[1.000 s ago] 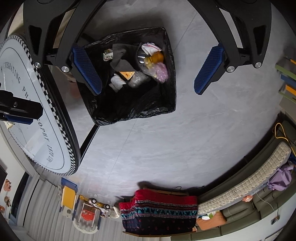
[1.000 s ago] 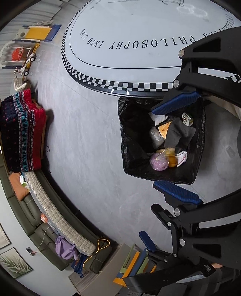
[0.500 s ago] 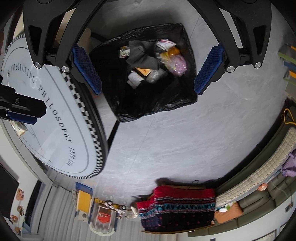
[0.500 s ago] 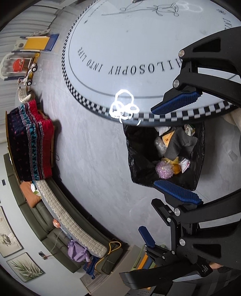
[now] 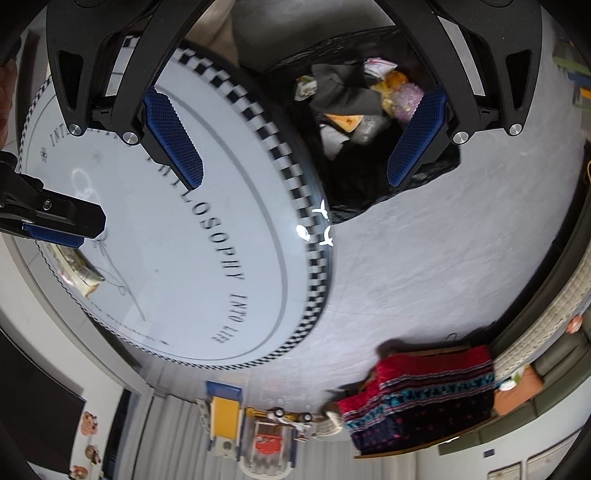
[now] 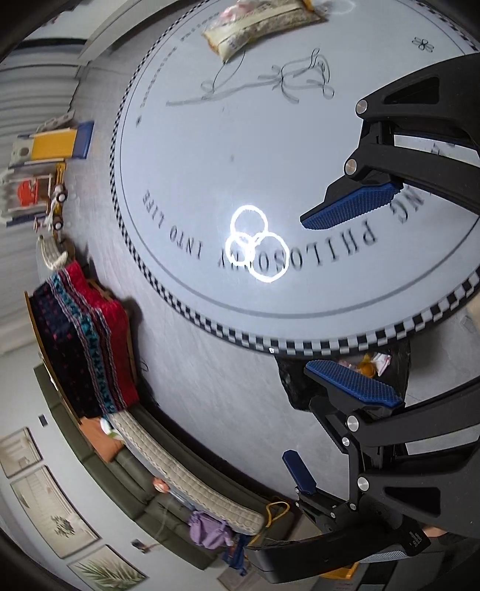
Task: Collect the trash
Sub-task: 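Move both open tools back toward the snack bar wrapper and clear bag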
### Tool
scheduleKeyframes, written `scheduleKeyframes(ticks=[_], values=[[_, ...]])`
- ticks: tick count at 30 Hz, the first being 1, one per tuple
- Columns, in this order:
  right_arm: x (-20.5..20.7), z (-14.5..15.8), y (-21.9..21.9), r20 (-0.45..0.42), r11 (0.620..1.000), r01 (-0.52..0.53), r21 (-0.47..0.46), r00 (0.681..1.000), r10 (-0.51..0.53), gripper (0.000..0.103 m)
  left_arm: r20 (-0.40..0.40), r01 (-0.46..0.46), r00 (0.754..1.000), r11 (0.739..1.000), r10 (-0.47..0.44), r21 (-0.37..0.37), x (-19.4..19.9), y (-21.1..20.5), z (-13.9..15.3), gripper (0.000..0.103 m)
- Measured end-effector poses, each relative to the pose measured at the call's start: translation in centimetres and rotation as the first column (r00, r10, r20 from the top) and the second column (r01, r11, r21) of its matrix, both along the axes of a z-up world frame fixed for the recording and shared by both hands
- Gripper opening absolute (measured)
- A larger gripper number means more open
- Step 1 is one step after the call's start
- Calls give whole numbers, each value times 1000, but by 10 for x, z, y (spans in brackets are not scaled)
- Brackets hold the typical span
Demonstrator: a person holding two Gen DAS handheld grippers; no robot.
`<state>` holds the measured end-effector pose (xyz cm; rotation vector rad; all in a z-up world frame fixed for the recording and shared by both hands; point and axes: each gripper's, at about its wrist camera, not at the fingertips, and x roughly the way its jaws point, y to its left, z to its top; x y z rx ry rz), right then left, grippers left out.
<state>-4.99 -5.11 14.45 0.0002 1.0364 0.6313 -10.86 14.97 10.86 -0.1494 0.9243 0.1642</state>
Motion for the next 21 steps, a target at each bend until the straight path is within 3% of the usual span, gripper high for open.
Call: scheduleKeyframes(ticks=[9, 21], values=[[42, -3, -99, -4, 988, 155, 8, 988, -155, 75, -22, 142, 990, 990, -142, -18, 63, -88, 4, 97], [97, -16, -239, 3, 936, 349, -34, 937, -350, 75, -65, 274, 959, 960, -277, -46, 139, -210, -11, 97]])
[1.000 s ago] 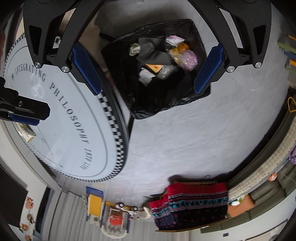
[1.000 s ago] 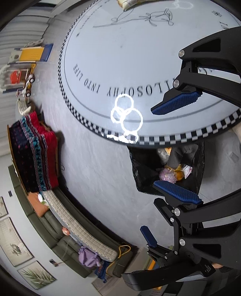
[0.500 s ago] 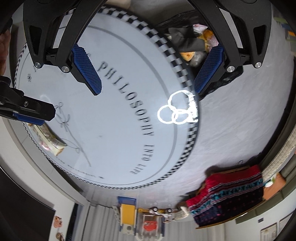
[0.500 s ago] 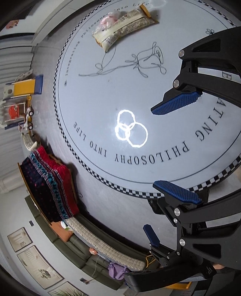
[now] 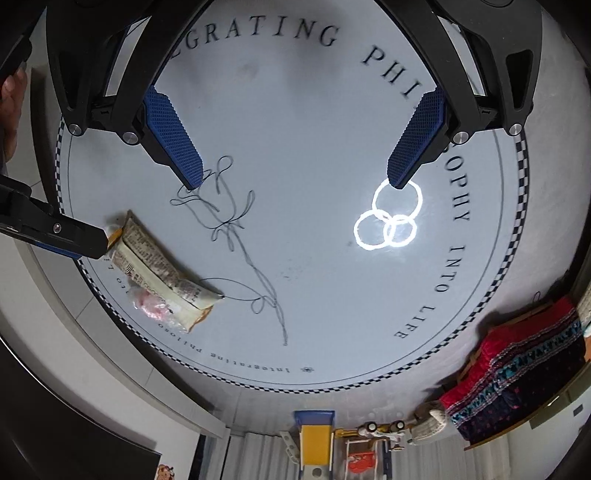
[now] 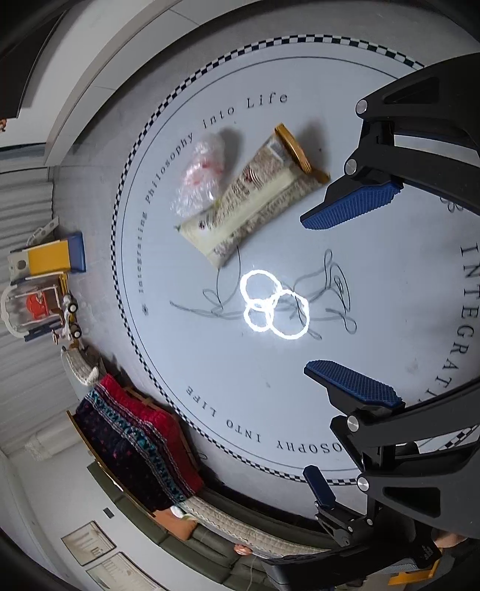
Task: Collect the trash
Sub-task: 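Move both open tools back toward the snack bar wrapper and clear bag, then grasp the cream snack bar wrapper with the left tool while the right tool grasps the clear bag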
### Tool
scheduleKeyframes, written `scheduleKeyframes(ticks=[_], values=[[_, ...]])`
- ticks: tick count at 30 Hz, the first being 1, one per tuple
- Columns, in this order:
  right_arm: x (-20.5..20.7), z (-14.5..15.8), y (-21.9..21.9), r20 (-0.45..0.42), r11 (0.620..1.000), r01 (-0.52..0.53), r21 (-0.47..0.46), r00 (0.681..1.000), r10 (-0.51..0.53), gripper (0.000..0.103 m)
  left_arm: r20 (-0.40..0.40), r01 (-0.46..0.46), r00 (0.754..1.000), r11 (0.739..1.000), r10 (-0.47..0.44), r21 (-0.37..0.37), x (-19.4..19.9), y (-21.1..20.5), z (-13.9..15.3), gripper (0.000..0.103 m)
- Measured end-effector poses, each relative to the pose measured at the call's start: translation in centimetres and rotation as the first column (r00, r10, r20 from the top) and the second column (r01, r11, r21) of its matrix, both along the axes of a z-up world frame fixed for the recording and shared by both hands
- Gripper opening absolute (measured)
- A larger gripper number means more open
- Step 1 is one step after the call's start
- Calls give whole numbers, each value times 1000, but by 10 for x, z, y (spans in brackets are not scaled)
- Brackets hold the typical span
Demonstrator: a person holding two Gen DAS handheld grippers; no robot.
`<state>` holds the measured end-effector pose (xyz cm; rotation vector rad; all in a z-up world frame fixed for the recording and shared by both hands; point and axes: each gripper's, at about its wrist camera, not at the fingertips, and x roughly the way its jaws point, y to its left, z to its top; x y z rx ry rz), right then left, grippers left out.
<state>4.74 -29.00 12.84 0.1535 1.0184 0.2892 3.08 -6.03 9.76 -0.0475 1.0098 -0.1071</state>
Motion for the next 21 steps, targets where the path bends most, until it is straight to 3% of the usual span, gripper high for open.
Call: scheduleKeyframes(ticks=[11, 21], values=[[62, -28, -72, -43, 995, 91, -35, 995, -92, 75, -56, 44, 997, 994, -49, -96, 65, -87, -22, 97], [139, -59, -97, -120, 997, 59, -41, 991, -63, 75, -156, -34, 988, 984, 6, -176, 125, -121, -55, 97]])
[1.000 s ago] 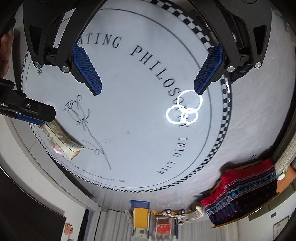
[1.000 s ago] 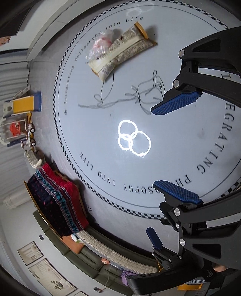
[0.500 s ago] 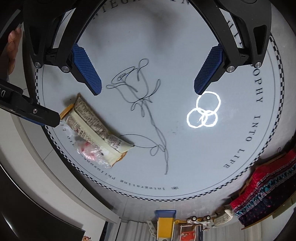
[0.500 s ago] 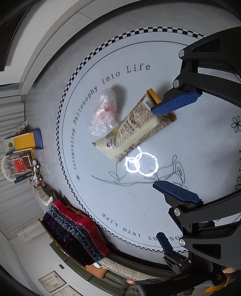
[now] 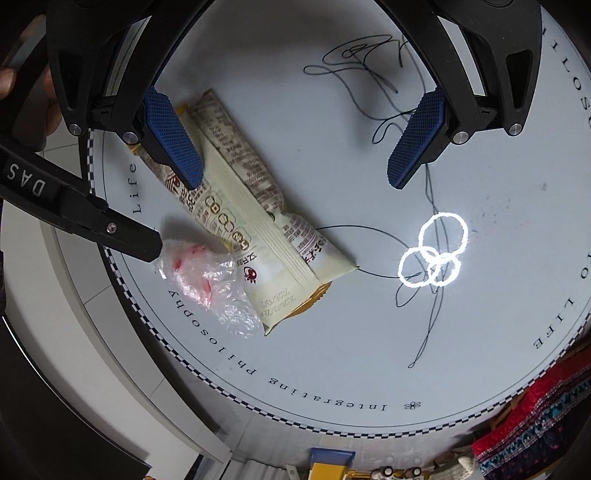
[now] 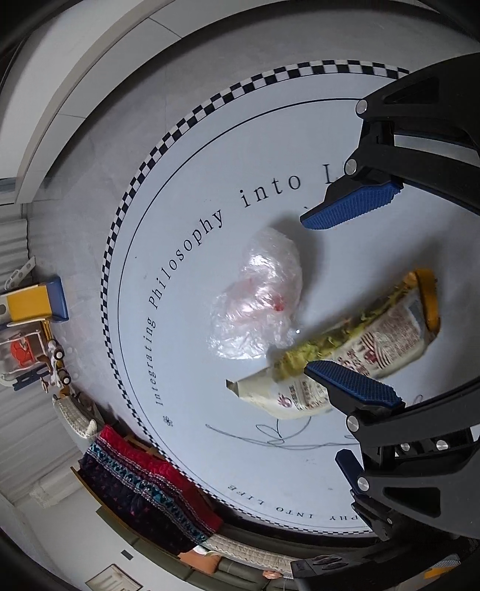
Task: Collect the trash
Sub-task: 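Grasp the cream snack bar wrapper with the left tool while the right tool grasps the clear bag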
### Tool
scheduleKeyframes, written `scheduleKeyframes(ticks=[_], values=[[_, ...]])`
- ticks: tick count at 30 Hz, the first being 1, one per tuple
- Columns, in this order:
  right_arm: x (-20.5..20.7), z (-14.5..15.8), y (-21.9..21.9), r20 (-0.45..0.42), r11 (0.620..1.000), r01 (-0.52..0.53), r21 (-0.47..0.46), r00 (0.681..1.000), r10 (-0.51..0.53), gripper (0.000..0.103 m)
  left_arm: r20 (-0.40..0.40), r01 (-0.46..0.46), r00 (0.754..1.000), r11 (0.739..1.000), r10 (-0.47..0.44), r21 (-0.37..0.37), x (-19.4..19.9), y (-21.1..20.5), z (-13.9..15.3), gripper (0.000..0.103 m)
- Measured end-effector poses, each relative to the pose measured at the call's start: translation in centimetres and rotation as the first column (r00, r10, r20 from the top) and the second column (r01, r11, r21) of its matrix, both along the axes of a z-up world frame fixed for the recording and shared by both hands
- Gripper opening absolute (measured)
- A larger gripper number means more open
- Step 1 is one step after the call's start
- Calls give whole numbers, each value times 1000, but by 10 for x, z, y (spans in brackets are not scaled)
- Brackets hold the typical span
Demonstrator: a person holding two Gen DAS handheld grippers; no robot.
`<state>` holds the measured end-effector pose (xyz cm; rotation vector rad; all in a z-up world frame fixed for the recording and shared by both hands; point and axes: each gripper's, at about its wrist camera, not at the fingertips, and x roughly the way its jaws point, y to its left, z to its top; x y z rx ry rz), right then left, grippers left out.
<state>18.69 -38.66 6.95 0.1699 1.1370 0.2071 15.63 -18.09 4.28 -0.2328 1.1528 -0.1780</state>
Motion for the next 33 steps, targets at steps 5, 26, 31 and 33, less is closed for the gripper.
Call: scheduleKeyframes(ticks=[5, 26, 31, 33], values=[[19, -16, 2, -27, 1000, -20, -19, 999, 20, 73, -9, -8, 1000, 1000, 8, -28, 18, -12, -6, 97], [-14, -1, -15, 34, 1000, 21, 23, 999, -21, 41, 0, 58, 998, 995, -58, -78, 14, -17, -16, 62], [-34, 12, 7, 37, 999, -2, 32, 999, 0, 41, 22, 52, 998, 996, -51, -72, -10, 9, -5, 56], [-43, 18, 20, 40, 1000, -13, 28, 999, 11, 41, 51, 53, 997, 997, -50, -54, -19, 16, 5, 56]])
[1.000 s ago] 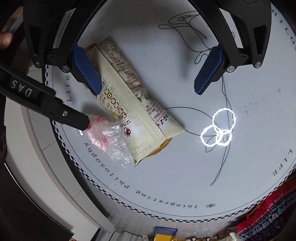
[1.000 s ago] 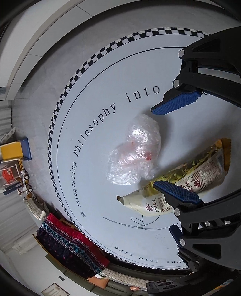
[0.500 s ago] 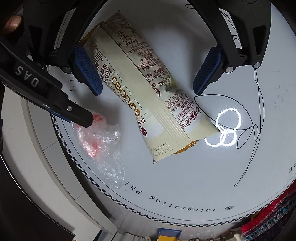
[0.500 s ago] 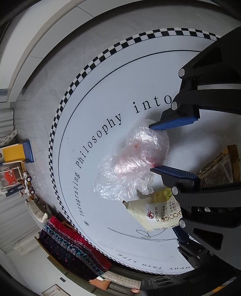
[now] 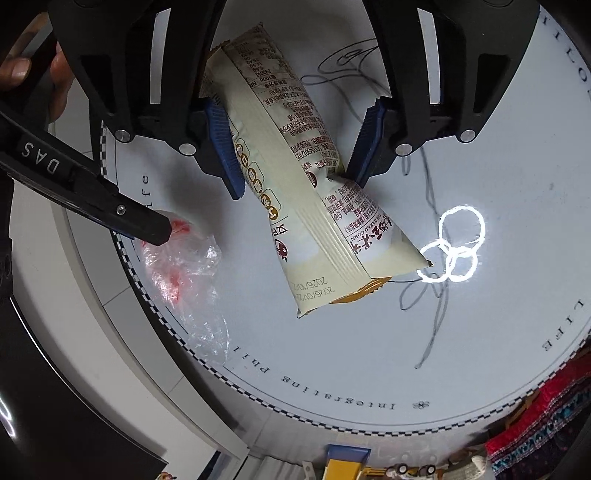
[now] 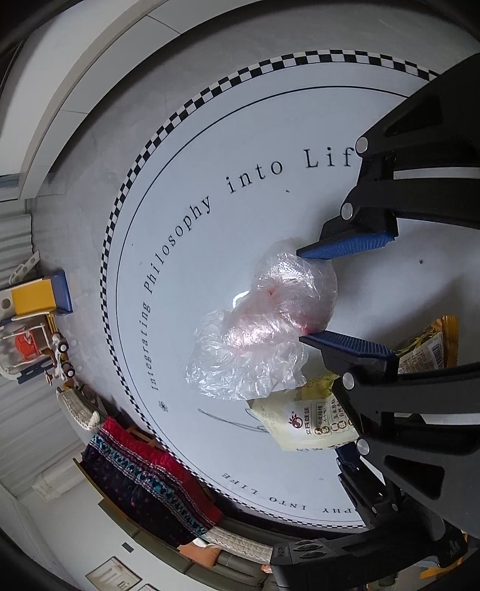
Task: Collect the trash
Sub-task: 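Grasp the cream snack bar wrapper with the left tool while the right tool grasps the clear bag, then carry the snack bar wrapper and clear bag over the trash bin and release both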
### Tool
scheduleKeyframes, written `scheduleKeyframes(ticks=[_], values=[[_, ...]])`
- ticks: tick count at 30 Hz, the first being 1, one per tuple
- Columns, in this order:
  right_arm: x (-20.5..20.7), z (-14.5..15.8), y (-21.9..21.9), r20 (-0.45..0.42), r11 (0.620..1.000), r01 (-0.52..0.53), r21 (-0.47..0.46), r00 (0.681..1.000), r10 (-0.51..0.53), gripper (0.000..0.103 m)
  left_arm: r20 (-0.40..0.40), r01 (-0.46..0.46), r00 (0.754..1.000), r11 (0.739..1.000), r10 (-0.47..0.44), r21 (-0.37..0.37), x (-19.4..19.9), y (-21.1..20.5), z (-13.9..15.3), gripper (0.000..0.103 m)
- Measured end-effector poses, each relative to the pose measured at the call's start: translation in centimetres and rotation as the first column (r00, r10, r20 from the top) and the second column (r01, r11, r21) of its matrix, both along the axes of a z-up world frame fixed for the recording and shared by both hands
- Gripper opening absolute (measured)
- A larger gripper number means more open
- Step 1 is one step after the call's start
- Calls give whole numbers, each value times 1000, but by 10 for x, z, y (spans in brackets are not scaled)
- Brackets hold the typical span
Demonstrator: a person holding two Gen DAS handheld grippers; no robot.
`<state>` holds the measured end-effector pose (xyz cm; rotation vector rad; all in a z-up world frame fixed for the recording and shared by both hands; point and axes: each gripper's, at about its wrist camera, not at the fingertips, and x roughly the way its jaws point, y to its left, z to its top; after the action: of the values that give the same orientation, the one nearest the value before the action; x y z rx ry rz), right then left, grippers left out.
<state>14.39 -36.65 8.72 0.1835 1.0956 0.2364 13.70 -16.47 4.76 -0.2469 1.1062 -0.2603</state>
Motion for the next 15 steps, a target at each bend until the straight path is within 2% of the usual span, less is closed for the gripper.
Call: scheduleKeyframes(ticks=[10, 15], values=[[-59, 36, 72, 30, 997, -77, 15, 997, 77, 41, 99, -67, 993, 996, 61, 54, -57, 81, 53, 56], [-87, 50, 114, 46, 991, -132, 13, 990, 131, 41, 137, -116, 985, 991, 107, 66, -89, 128, 70, 55]])
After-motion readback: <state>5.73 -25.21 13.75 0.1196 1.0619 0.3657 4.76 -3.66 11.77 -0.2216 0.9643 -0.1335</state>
